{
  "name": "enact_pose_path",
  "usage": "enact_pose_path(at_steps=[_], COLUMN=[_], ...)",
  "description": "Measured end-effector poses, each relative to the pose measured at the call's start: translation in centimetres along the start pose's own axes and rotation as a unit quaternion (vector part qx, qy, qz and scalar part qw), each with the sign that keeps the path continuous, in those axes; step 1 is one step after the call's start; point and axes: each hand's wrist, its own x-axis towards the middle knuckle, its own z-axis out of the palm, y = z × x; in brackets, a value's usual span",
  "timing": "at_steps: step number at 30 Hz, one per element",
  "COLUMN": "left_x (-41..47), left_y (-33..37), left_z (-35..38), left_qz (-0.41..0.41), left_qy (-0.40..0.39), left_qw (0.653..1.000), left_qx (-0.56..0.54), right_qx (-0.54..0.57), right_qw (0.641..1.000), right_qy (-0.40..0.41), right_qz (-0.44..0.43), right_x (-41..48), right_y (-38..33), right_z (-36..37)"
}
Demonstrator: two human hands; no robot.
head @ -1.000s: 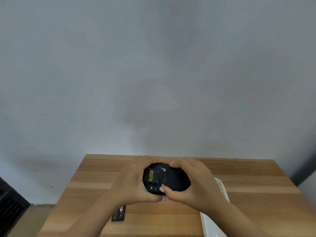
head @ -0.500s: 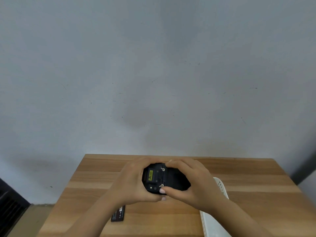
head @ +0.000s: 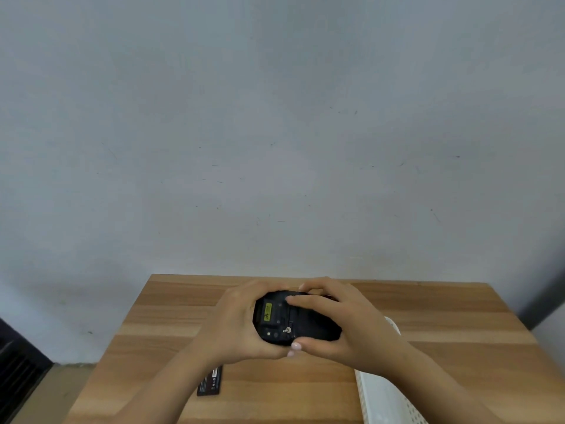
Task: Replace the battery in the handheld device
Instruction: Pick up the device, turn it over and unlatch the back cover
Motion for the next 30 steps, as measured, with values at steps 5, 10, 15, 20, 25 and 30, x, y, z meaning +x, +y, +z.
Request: enact_pose_path(at_steps=[5,10,15,20,25,30], left_x=[0.2,0.3,0.5,0.6,0.7,0.4], left_y=[-0.1,0.3,0.6,1.1,1.0,0.3], left_z=[-0.8,-1.3,-1.8,-1.8,-1.5,-1.4], left_qz=[0.007,0.009,0.005,0.017,0.015,0.002], left_qy=[-0.021,-0.073,-0.093,-0.105,-0.111,-0.1], left_qw=[1.0,0.997,0.996,0.994,0.993,0.995], left_qx=[0.013,0.02,0.016,0.035,0.026,0.025], right_qx=[-0.007,-0.015,-0.004,0.0,0.011,0.016], right_qw=[0.996,0.984,0.981,0.977,0.98,0.988], right_qy=[-0.071,-0.166,-0.189,-0.208,-0.194,-0.14], right_qz=[-0.045,-0.056,-0.05,-0.047,-0.048,-0.058], right_x=[-0.3,0.7,1.1,1.6,1.5,1.1], right_y=[0.5,0.3,0.1,-0.3,-0.4,-0.4], right_z=[-1.5,-3.3,-3.8,-3.6,-3.0,-2.8])
